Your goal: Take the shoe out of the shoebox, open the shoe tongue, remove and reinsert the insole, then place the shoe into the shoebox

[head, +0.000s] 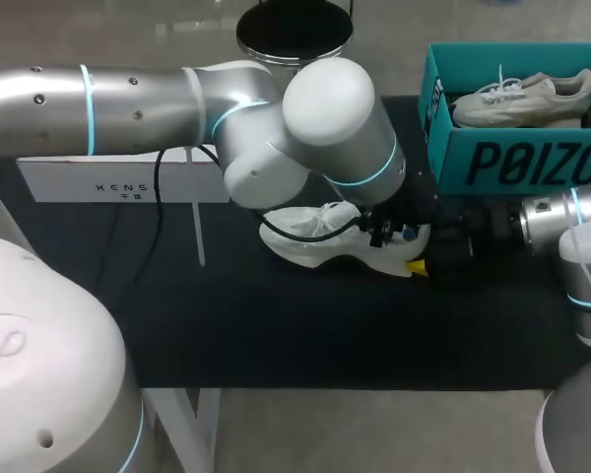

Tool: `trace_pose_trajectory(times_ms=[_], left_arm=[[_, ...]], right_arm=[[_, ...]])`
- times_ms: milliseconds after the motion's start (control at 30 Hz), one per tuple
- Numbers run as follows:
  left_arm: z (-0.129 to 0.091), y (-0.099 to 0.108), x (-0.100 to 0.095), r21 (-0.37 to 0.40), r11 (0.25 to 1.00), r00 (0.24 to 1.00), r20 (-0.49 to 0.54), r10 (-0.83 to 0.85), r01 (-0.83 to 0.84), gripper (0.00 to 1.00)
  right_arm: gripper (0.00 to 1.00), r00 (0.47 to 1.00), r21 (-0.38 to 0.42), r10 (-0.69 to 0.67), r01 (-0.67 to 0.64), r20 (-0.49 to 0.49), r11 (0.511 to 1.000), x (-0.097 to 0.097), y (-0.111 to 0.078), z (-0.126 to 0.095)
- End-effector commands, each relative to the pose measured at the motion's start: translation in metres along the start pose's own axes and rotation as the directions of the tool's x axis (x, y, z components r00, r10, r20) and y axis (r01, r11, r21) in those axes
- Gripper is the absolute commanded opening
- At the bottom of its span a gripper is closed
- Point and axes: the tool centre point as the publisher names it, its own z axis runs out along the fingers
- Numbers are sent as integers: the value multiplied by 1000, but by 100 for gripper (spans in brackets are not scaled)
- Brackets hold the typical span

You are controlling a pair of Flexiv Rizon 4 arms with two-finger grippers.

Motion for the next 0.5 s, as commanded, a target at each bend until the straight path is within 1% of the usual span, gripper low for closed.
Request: trace_pose_trajectory(times_ms=[33, 100, 233, 367, 500], left_arm=[[-6, -13, -1, 13, 1000, 1000, 13, 8, -8, 0], [-10, -21, -2, 29, 1000, 1000, 8, 3, -3, 0], [-28, -39, -3, 93, 995, 1000, 17, 16, -17, 0], [-54, -58, -5, 160, 987, 999, 30, 29, -33, 0], [-89, -77, -9, 236, 971, 999, 11, 41, -42, 0]], right_arm=[[0, 1000, 2, -1, 1, 2, 1000, -1, -2, 3], [0, 1000, 2, -1, 1, 2, 1000, -1, -2, 3], [0, 1000, 2, -1, 1, 2, 1000, -1, -2, 3], [0, 1000, 2, -1, 1, 2, 1000, -1, -2, 3], [0, 1000, 2, -1, 1, 2, 1000, -1, -2, 3]])
